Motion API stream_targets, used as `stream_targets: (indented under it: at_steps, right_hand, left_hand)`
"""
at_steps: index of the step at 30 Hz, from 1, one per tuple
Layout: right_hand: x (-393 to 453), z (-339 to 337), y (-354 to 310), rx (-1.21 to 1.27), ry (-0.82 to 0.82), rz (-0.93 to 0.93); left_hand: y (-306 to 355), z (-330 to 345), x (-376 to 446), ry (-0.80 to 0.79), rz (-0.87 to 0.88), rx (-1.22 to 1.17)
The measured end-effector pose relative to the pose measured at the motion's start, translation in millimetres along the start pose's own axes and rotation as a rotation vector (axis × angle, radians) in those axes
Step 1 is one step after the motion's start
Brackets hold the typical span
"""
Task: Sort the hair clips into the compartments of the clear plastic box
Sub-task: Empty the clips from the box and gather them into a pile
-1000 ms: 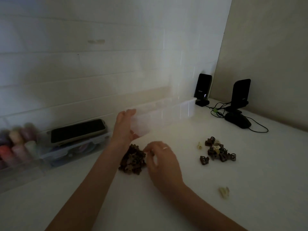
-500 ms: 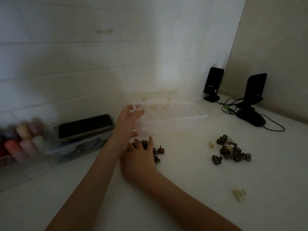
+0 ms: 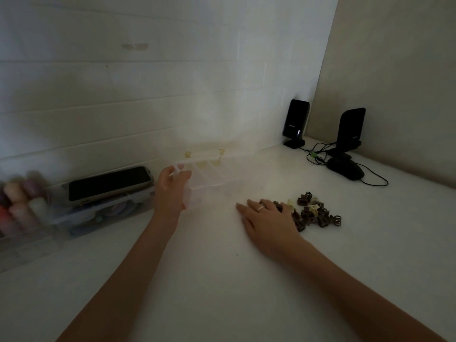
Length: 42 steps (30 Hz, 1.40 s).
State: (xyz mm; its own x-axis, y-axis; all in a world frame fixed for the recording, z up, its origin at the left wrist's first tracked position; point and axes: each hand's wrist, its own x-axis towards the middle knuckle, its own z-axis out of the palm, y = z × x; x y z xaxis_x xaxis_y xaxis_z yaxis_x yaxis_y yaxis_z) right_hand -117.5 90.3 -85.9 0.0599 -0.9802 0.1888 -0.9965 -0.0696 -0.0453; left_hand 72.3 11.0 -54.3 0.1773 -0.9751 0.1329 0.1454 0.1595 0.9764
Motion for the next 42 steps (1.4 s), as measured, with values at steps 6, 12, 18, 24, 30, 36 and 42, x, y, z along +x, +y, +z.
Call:
stream_targets:
  at_steps: [6,12,18,24,30,36,42]
  right_hand:
    - [-14,-10,31,-0.025,-0.037,0.029]
    - [-2,-36,94,0.6,0.359,0.257]
    - [9,-21,156,0.486,-0.052,0.45]
    - [-9,-14,118,0.621,-0.098,0.2]
    - [-29,-23,105,0.934,0.212,0.472]
    - [-81,-11,57,0.76,0.313,0.658]
    - [-57,-7,45,0.534,0.162,0.732]
  left_hand:
    - [-16,9,-24,0.152,0.05,0.127]
    - [-17,13,-46,0.172,-0.012,0.323]
    - [-18,22,-55,0.221,-0.076,0.488]
    - [-15,28,-64,0.281,-0.026,0.618]
    - [-7,50,-128,-0.163,0.789,0.634]
    - [-40,105,-123,-0.579,0.147,0.606]
    - [-42,134,-87,-0.672,-0.008,0.696]
